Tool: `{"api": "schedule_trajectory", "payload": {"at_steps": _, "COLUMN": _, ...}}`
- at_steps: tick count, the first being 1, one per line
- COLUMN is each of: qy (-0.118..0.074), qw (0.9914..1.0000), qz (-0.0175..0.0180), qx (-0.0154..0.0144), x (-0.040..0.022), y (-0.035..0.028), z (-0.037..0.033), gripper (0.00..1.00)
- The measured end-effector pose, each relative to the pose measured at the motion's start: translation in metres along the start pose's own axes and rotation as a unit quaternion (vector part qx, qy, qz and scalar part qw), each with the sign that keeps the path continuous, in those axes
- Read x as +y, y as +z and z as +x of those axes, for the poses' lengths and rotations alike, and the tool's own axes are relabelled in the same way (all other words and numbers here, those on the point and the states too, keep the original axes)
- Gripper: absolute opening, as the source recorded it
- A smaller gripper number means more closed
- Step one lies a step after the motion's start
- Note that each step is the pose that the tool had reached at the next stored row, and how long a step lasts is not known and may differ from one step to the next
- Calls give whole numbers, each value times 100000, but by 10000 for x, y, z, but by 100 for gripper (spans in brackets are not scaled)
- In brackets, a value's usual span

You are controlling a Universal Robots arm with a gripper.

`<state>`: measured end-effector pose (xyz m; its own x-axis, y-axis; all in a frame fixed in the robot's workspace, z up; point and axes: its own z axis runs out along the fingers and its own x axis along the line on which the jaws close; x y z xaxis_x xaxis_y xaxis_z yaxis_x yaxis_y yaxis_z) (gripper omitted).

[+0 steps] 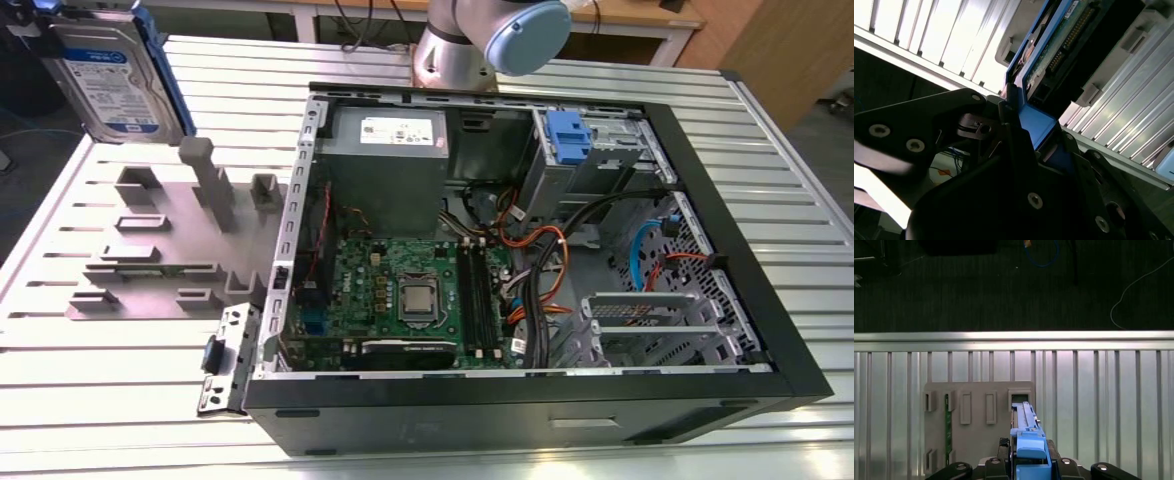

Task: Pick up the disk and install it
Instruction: 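Pick up the disk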

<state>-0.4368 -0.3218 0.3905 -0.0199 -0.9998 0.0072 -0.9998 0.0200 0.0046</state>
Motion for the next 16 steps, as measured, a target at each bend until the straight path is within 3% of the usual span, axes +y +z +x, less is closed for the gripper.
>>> {"api": "schedule_trajectory", "payload": {"at_steps": 16, "qy": 13, "qw": 100000, "qz": -8, "qx": 6, "x": -1, "y": -107, "z": -4, "gripper": 36}}
